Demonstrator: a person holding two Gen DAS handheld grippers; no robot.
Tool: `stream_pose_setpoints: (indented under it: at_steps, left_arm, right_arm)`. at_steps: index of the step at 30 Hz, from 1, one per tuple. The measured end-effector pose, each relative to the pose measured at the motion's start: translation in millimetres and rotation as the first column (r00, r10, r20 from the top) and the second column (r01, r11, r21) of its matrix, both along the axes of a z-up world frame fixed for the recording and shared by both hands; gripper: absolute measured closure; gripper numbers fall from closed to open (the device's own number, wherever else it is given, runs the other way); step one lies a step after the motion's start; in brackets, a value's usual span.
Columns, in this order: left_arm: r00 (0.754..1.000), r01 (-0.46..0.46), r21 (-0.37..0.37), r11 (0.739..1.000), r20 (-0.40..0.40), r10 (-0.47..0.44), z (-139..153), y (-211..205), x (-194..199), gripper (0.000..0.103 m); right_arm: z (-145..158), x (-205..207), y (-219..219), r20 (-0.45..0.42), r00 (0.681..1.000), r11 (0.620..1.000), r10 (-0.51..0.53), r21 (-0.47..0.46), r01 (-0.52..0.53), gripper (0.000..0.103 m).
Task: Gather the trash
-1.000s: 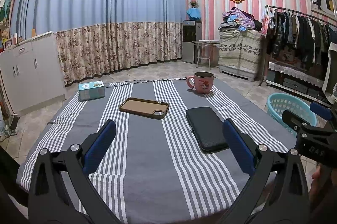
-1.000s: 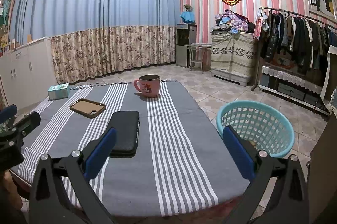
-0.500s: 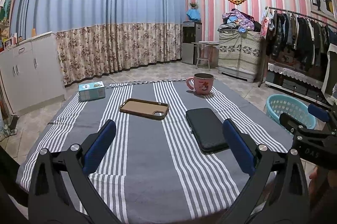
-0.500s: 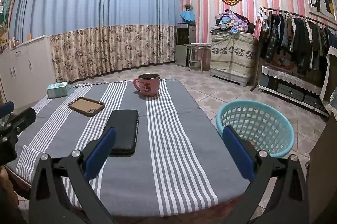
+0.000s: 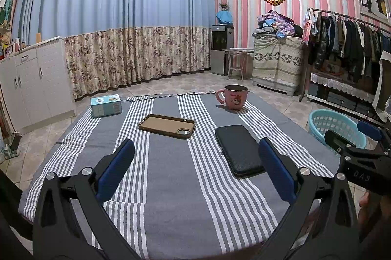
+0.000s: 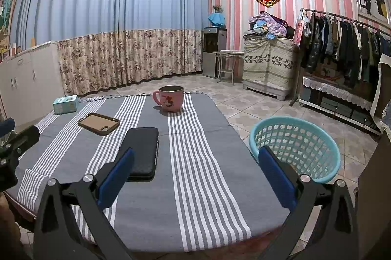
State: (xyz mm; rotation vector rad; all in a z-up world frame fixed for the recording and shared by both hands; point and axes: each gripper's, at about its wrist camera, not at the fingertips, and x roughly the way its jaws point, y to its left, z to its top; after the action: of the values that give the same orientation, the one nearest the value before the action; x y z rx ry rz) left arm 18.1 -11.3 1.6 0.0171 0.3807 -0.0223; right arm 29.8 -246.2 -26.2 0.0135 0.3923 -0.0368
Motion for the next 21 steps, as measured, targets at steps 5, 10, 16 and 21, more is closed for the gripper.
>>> stream_pose_setpoints:
  at_steps: [5,10,16,21]
  left_arm:
    - [1.000,0.002,0.002,1.000,-0.004,-0.002,-1.7,-0.5,0.9,0.005]
    - [1.000,0.000,0.001,1.000,0.003,0.000,-0.1,-2.6,-0.8,0.005]
    - [1.000,-0.001,-0.002,1.000,0.009,0.001,1.4,-3.0,-1.2,0.005]
    - [1.000,-0.002,-0.001,1.000,0.012,0.002,1.3,-4.4,-1.0,0.005]
  right_arm:
    - [0.4,1.8,0.0,-0.002,1.000,1.000,-0.002,-0.003,0.002,0.004]
    - [-0.1,0.9,-1.4,-0.004,1.000,1.000,-0.002,-0.001,0.002,0.004]
    - [0.2,0.7,-1.6,0.000,1.000,1.000,-0.004,-0.001,0.004,0.004]
    - [-3.6,2.3,-3.3,-0.004,1.000,1.000,-0.005,0.001,0.005,0.004]
